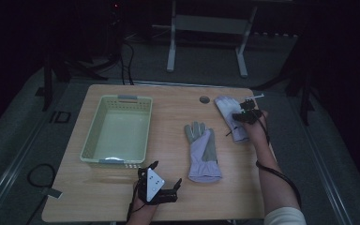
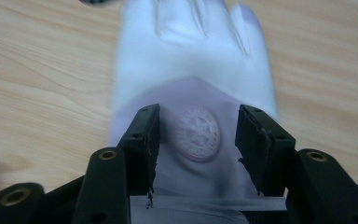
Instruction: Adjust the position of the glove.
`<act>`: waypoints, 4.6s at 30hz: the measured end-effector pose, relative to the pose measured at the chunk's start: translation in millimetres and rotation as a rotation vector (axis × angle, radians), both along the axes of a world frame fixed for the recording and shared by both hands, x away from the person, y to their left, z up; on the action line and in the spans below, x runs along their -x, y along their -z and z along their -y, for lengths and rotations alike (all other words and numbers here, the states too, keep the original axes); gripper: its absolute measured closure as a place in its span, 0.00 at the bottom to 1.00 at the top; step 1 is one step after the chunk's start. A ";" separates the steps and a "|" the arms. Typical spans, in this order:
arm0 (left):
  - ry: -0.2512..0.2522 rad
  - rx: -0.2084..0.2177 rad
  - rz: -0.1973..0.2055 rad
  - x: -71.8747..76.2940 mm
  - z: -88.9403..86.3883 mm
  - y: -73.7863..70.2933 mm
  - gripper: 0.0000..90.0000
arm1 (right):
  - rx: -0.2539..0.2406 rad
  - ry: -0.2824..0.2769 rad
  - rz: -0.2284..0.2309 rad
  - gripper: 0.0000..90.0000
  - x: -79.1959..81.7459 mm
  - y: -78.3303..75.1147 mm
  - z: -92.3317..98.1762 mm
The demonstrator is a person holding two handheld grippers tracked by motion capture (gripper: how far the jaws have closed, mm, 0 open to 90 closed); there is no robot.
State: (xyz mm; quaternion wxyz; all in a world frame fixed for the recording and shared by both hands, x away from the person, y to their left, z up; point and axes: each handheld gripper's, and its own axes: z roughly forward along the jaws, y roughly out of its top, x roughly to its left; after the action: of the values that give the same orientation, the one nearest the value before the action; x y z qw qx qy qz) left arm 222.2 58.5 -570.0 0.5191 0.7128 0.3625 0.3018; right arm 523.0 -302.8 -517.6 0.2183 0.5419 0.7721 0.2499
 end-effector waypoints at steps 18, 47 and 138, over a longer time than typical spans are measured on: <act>0.006 -0.006 0.000 0.1 0.4 -0.1 0.01 | -0.093 0.062 -0.005 0.87 16.6 -5.8 1.3; 0.027 -0.036 0.005 1.1 3.5 -0.3 0.01 | -0.182 0.169 0.108 0.87 185.8 -60.6 9.7; 0.031 0.011 -0.012 -1.1 0.4 -0.2 0.01 | -0.225 -0.172 0.022 0.90 179.8 -85.6 27.1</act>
State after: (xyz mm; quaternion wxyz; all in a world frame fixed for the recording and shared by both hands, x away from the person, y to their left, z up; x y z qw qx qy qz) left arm 223.3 58.1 -569.8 0.5255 0.7171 0.3564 0.2873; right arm 343.2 -329.9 -432.0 0.1425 0.4922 0.7803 0.3585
